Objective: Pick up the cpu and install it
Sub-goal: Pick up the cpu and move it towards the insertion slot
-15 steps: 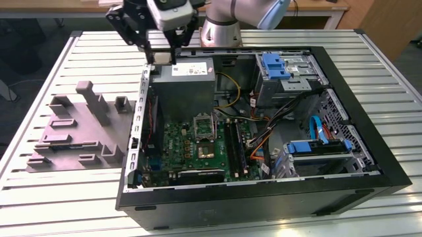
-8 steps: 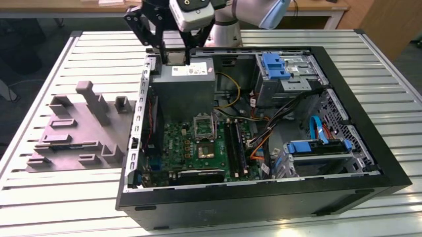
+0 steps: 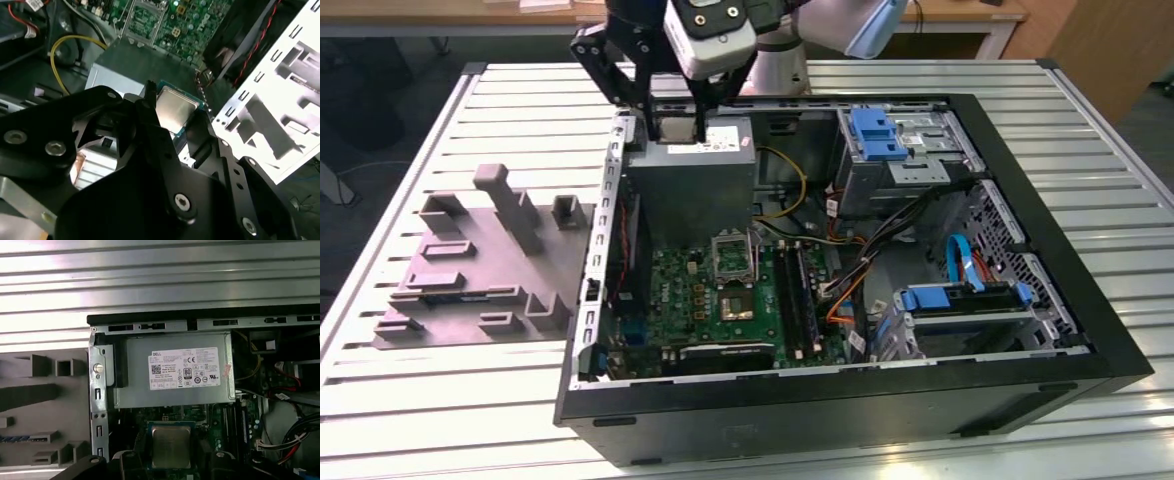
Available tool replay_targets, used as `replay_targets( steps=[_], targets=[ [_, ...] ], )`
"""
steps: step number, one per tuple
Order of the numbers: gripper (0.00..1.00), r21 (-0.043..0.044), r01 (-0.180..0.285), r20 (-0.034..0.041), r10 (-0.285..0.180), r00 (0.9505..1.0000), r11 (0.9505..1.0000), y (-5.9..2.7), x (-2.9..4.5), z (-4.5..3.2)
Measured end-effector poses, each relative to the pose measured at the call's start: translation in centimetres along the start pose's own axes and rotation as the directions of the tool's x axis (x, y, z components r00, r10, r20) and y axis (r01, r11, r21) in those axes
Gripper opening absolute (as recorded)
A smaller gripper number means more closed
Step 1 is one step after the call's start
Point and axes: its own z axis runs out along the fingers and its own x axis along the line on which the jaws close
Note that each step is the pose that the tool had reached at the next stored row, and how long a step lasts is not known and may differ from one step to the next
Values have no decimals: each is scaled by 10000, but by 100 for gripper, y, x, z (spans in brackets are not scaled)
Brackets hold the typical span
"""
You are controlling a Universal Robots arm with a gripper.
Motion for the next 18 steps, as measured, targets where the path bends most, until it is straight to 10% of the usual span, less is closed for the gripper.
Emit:
replay_targets(
  steps=[5, 14, 18],
  targets=[
    [48, 22, -1, 2, 1, 10000, 10000, -77, -32, 2],
    [48, 24, 1, 1, -1, 10000, 10000, -61, -390, 52],
    [48, 24, -11, 3, 11, 10000, 10000, -111, -409, 73]
  ],
)
